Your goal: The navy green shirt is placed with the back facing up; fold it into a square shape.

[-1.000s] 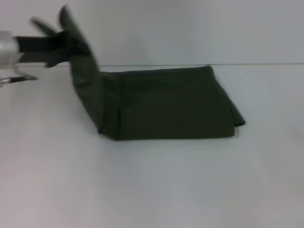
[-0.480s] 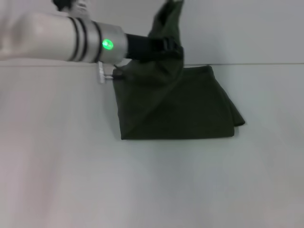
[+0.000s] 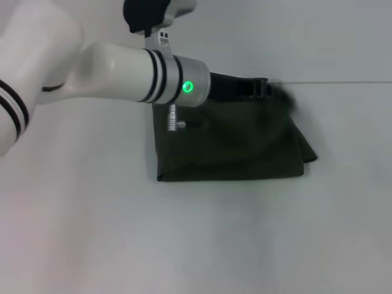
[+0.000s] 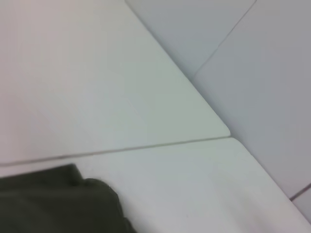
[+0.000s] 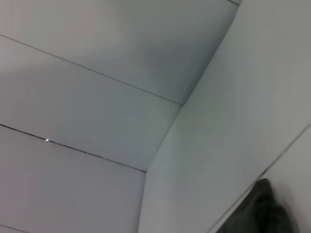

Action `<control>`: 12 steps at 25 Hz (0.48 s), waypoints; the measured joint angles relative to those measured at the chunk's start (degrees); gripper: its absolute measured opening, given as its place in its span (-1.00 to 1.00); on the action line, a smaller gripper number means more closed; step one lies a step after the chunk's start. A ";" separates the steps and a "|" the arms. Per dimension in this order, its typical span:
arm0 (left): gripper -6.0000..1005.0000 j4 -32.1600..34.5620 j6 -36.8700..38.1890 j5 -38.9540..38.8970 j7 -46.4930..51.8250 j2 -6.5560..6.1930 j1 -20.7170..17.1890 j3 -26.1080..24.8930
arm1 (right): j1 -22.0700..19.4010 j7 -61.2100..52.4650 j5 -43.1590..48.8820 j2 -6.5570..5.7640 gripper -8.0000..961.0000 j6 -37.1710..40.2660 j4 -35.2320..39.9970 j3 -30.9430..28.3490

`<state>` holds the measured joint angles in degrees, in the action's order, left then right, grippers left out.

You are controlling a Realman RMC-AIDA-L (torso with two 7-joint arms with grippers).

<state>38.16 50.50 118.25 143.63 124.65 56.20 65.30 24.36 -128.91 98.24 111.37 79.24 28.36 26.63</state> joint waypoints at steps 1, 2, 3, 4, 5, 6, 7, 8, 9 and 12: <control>-0.75 -0.25 -1.30 -1.09 -0.22 0.02 0.08 1.39 | 0.06 -0.01 0.03 0.03 0.39 -0.26 -0.19 0.24; -0.69 -0.36 -2.06 -2.07 -0.28 0.02 0.15 2.48 | 0.11 -0.02 0.03 0.02 0.39 -0.40 -0.30 0.34; -0.63 -0.32 -2.32 -3.26 -0.44 0.02 0.14 3.26 | 0.16 -0.05 0.04 0.01 0.39 -0.50 -0.42 0.48; -0.57 -0.04 -2.13 -4.55 -0.66 -0.01 -0.03 3.62 | 0.16 -0.07 0.03 -0.04 0.39 -0.55 -0.42 0.57; -0.51 0.63 -1.28 -5.86 -1.10 -0.08 -0.46 3.55 | 0.17 -0.08 0.03 -0.12 0.39 -0.58 -0.42 0.64; -0.44 2.65 0.87 -8.39 -2.04 -0.30 -2.10 2.87 | 0.19 -0.09 0.03 -0.18 0.39 -0.55 -0.42 0.71; -0.38 3.38 1.47 -8.97 -2.27 -0.39 -2.68 2.53 | 0.21 -0.09 0.04 -0.33 0.39 -0.59 -0.42 0.75; -0.32 5.65 3.65 -10.53 -2.77 -0.54 -4.61 1.37 | 0.24 -0.09 0.04 -0.45 0.39 -0.53 -0.42 0.79; -0.26 7.25 5.12 -11.25 -2.89 -0.65 -6.11 0.20 | 0.26 -0.10 0.10 -0.57 0.39 -0.49 -0.42 0.83; -0.08 10.28 11.80 -11.75 -1.13 -1.74 -10.77 -6.52 | 0.36 -0.14 1.29 -0.90 0.39 -0.38 -0.14 0.83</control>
<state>48.44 62.30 106.51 142.50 122.90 45.42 58.78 24.72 -129.05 99.53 110.47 78.85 28.22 27.47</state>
